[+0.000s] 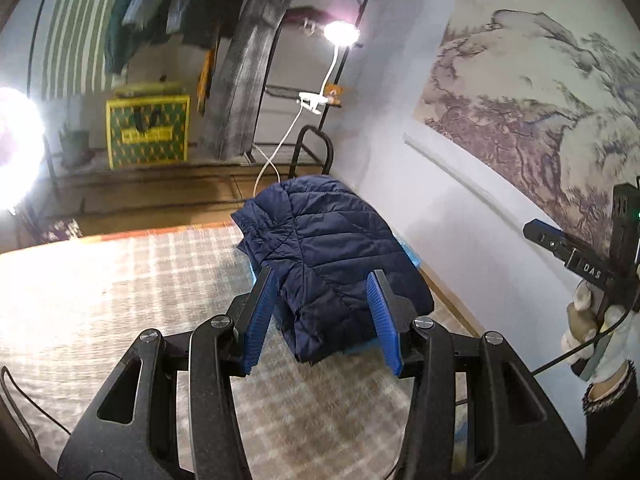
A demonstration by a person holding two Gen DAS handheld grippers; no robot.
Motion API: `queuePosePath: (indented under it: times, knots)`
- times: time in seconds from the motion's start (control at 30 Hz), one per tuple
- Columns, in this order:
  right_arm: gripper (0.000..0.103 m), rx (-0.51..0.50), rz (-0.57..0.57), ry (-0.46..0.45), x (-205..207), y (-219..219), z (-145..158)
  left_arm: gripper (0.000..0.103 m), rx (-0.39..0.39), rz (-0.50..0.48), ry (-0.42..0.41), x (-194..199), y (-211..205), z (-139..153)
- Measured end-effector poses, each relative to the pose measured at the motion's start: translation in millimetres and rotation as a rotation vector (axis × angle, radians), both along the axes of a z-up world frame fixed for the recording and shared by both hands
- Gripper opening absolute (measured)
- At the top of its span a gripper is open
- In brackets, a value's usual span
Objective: Fold large clothes
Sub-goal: 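Lower the jacket onto the blue garment and open both tools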
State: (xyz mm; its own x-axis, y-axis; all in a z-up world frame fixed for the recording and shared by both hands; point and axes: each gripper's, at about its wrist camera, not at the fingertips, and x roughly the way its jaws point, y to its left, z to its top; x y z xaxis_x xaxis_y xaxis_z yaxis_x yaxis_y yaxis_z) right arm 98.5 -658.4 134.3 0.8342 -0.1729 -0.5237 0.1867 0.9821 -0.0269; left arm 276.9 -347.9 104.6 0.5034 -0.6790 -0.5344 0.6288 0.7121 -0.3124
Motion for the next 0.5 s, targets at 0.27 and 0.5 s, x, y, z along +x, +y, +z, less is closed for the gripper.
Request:
queuePosePath:
  times: [0.27,0.5]
  knots:
    - [0.054,-0.042,0.013,-0.078,-74.3,24.5,44.3,0.047,-0.004,-0.017,-0.131,-73.3,30.4,50.6]
    - [0.057,-0.092,0.016,-0.149,-128.6,42.1,82.3,0.047,-0.005,-0.032,-0.217,-129.5,50.1,86.6]
